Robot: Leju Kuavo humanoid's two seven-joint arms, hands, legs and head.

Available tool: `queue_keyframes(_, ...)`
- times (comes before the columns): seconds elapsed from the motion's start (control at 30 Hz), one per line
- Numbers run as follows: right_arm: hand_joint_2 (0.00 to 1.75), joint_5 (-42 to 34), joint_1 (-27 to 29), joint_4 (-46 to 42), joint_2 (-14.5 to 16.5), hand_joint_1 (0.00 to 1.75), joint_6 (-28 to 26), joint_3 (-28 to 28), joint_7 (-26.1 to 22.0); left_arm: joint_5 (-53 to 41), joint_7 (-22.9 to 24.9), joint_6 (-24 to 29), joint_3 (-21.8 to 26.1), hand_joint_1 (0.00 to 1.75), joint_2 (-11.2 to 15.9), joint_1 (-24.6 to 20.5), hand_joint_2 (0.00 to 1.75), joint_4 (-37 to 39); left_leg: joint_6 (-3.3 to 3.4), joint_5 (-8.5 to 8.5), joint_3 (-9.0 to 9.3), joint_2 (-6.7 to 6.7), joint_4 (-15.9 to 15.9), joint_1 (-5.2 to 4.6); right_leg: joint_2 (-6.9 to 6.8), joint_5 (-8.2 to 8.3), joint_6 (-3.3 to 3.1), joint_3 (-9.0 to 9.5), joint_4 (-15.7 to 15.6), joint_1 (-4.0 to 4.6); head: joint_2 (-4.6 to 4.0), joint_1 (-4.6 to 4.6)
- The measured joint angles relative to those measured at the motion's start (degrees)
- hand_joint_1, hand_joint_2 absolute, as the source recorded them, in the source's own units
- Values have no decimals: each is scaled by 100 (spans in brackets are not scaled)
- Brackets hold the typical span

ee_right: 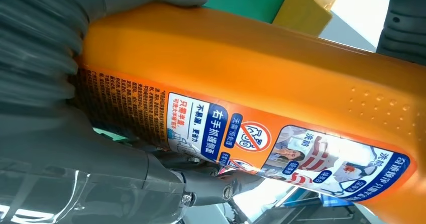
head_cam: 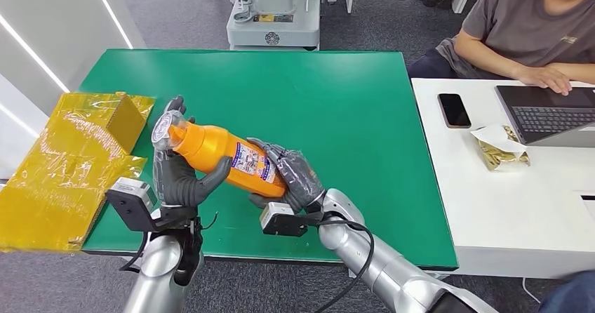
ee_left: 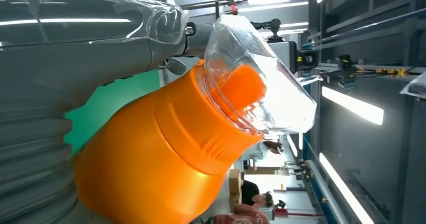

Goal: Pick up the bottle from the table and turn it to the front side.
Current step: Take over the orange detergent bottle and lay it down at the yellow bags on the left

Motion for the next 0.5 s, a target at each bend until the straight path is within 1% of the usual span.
queue_keyframes(0.4,175,3,59,138,1,175,-161,-27,7,156,115,-258,-205,0,1,-289,175,326,0,0,0,1,1,1,2,0,0,-1,0,0,0,0)
queue_keyframes(0.43,175,3,60,142,1,175,-190,-40,7,169,124,-281,-217,17,1,-314,175,352,0,0,0,1,1,1,2,0,0,-1,0,0,0,0)
queue_keyframes(0.5,175,4,62,143,1,175,-247,-78,6,190,145,-319,-250,104,1,-359,175,406,0,0,0,2,1,1,2,0,0,-1,0,0,0,0)
